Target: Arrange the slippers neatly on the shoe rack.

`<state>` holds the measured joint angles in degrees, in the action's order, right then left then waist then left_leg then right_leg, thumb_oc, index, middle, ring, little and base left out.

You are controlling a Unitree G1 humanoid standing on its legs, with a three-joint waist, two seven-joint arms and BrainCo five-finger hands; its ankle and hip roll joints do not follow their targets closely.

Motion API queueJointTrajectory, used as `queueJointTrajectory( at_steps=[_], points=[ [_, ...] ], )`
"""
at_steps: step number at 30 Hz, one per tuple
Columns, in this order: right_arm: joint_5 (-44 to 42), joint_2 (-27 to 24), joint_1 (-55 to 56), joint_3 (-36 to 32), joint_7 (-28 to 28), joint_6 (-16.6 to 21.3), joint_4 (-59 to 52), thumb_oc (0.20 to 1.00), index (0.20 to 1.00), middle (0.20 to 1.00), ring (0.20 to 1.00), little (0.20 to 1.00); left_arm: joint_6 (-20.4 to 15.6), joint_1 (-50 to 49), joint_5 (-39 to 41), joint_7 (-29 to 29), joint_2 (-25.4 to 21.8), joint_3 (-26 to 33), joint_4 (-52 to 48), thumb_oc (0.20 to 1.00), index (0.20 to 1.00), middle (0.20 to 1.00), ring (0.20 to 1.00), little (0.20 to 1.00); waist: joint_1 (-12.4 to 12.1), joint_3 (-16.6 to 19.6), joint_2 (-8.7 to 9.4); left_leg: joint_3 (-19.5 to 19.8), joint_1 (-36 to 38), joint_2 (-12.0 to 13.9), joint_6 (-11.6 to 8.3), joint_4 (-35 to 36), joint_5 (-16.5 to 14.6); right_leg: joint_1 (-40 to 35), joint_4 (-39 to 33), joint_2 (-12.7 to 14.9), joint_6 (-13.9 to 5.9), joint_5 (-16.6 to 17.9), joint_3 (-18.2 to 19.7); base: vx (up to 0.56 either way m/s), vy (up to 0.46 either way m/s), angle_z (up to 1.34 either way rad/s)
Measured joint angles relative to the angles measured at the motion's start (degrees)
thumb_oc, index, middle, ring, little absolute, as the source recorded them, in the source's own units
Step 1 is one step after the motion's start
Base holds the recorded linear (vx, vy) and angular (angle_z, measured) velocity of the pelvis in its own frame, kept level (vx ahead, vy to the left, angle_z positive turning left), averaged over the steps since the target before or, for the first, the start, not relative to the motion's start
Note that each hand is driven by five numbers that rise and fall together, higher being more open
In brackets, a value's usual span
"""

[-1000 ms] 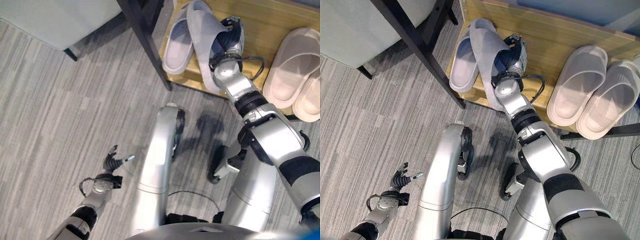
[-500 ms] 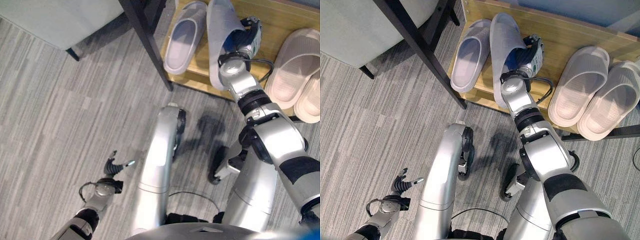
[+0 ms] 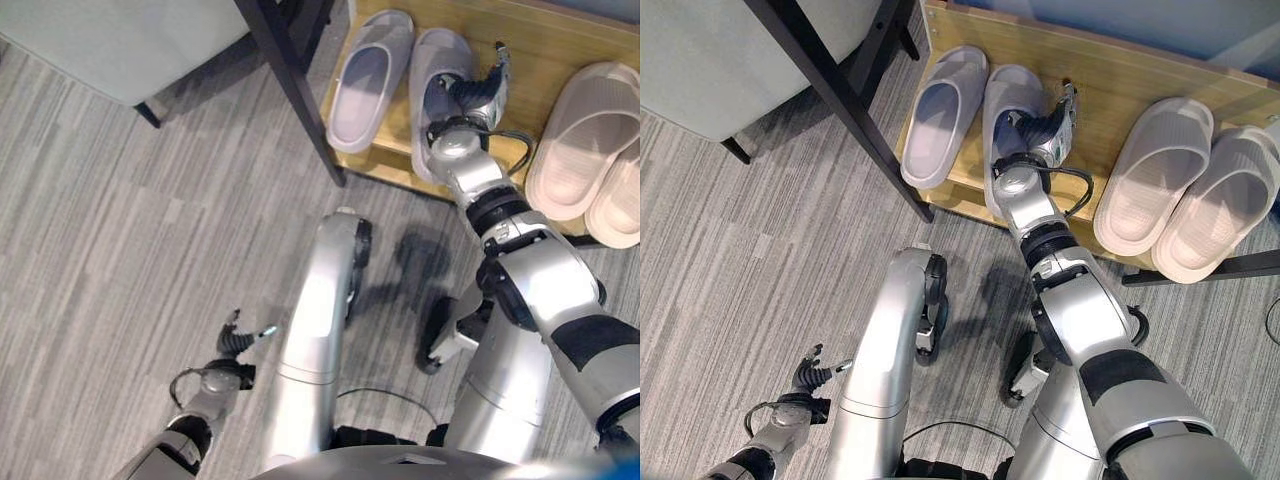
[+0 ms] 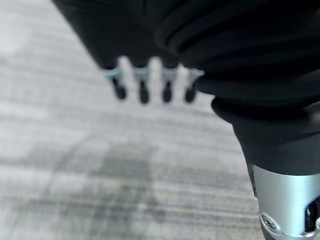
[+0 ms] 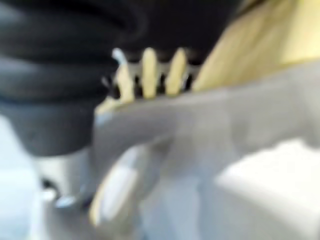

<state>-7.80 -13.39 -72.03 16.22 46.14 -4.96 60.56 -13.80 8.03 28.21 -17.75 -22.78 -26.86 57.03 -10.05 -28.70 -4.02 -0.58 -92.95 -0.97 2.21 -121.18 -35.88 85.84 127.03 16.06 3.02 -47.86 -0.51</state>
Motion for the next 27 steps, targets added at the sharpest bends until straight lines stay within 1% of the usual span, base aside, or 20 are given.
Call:
queueJointTrajectory(
  at_steps=[3, 7, 9, 11, 12, 14, 17, 18, 22, 25, 27],
  points=[
    [-0.01, 0.04, 0.01, 0.0, -0.63, 0.0, 0.04, 1.0, 1.0, 1.0, 1.0, 1.0, 0.03, 0.03, 2.49, 0.16, -0.01, 0.34, -1.49, 1.0, 1.0, 1.0, 1.0, 1.0, 0.12, 0.0, 0.0, 0.05, -0.01, 0.0, -0.1, -0.26, -0.09, -0.02, 0.2, -0.03, 0.0, -0.01, 0.01, 0.0, 0.0, 0.0],
    [-1.28, 0.41, 0.01, -0.03, -0.88, 0.1, 0.03, 1.0, 1.0, 1.0, 1.0, 1.0, 0.05, 0.29, 2.41, 0.21, -0.15, -0.14, -2.38, 1.0, 1.0, 1.0, 1.0, 1.0, 0.61, -0.03, -0.05, 0.08, -0.07, 0.0, -0.13, -0.58, -0.16, -0.01, 0.47, -0.05, 0.19, -0.12, 0.03, 0.0, 0.0, 0.0],
    [-2.38, 1.26, 0.01, -0.13, -0.94, 0.51, 0.01, 1.0, 1.0, 1.0, 1.0, 1.0, 0.44, 0.41, 1.74, 0.23, -0.12, -0.14, -1.65, 1.0, 1.0, 1.0, 1.0, 1.0, 1.32, -0.03, -0.05, 0.11, -0.05, 0.03, -0.22, -0.67, -0.27, -0.07, 0.48, -0.1, 0.03, -0.21, 0.04, 0.0, 0.0, 0.0],
    [-5.18, 1.53, 0.53, -0.5, -1.04, 1.98, -1.02, 1.0, 1.0, 1.0, 1.0, 1.0, 0.95, 1.2, 1.56, 0.23, 0.05, -0.15, -0.75, 1.0, 1.0, 1.0, 1.0, 1.0, 1.37, -0.03, -0.05, 0.16, -0.04, 0.05, -0.33, -0.69, -0.41, -0.03, 0.47, -0.23, 0.04, -0.25, 0.04, 0.0, 0.001, -0.02],
    [-7.2, 1.63, 1.76, -0.71, -1.3, 2.66, -3.47, 1.0, 1.0, 1.0, 1.0, 1.0, 1.15, 1.84, 1.14, 0.26, 0.29, -0.1, 0.68, 1.0, 1.0, 1.0, 1.0, 1.0, 1.46, -0.03, -0.04, 0.22, -0.04, 0.09, -0.37, -0.77, -0.56, -0.02, 0.48, -0.36, 0.01, -0.33, 0.04, 0.01, 0.0, -0.05],
    [-8.47, 1.68, 5.54, -0.53, -2.12, 4.3, -9.42, 1.0, 1.0, 1.0, 1.0, 1.0, 1.41, 2.85, -0.28, 0.25, 1.06, -0.03, 3.29, 1.0, 1.0, 1.0, 1.0, 1.0, 1.57, -0.04, -0.03, 0.25, -0.03, 0.25, -0.28, -0.97, -0.93, -0.03, 0.46, -0.57, -0.06, -0.41, 0.02, 0.0, 0.0, -0.06],
    [-8.68, 1.6, 8.81, -0.54, -2.65, 6.13, -13.66, 1.0, 1.0, 1.0, 1.0, 1.0, 2.32, 3.16, -0.91, 0.26, 1.78, -0.05, 4.08, 1.0, 1.0, 1.0, 1.0, 1.0, 2.0, -0.1, 0.08, 0.27, -0.01, 0.69, 0.12, -1.32, -1.38, 0.02, 0.47, -1.0, -0.13, -0.43, 0.01, 0.0, -0.002, -0.08],
    [-8.78, 1.73, 9.61, -0.53, -2.74, 6.67, -14.74, 1.0, 1.0, 1.0, 1.0, 1.0, 2.36, 3.28, -2.09, 0.27, 1.94, -0.09, 3.97, 1.0, 1.0, 1.0, 1.0, 1.0, 2.66, -0.15, 0.16, 0.24, 0.0, 0.96, 0.57, -1.54, -1.51, 0.01, 0.51, -1.1, -0.17, -0.42, 0.01, 0.0, 0.005, -0.08],
    [-8.79, 1.3, 15.2, -0.72, -4.45, 8.0, -22.92, 1.0, 1.0, 1.0, 1.0, 1.0, 2.36, 3.79, -3.19, 0.27, 1.98, 0.33, 3.95, 1.0, 1.0, 1.0, 1.0, 1.0, 3.14, -0.31, 0.53, 0.28, 0.04, 1.49, 0.78, -2.09, -1.95, 0.1, 0.69, -1.68, -0.19, -0.41, 0.01, 0.0, -0.006, -0.08],
    [-8.14, 0.83, 18.8, -1.63, -5.22, 8.62, -25.82, 1.0, 1.0, 1.0, 1.0, 1.0, 2.39, 4.04, -3.23, 0.25, 2.03, 1.42, 3.95, 1.0, 1.0, 1.0, 1.0, 1.0, 3.95, -0.54, 1.1, 0.33, 0.06, 1.83, 0.31, -2.41, -2.33, 0.29, 1.01, -1.9, -0.15, -0.43, 0.02, 0.0, -0.006, -0.04],
    [-6.46, 0.55, 22.56, -2.36, -5.26, 8.9, -31.17, 1.0, 1.0, 1.0, 1.0, 1.0, 2.38, 3.74, -4.25, 0.18, 2.03, 2.34, 3.94, 1.0, 1.0, 1.0, 1.0, 1.0, 3.7, -0.66, 1.46, 0.33, 0.08, 1.84, 0.26, -2.41, -2.42, 0.31, 1.02, -1.97, -0.16, -0.43, 0.03, 0.0, 0.0, 0.0]
  ],
)
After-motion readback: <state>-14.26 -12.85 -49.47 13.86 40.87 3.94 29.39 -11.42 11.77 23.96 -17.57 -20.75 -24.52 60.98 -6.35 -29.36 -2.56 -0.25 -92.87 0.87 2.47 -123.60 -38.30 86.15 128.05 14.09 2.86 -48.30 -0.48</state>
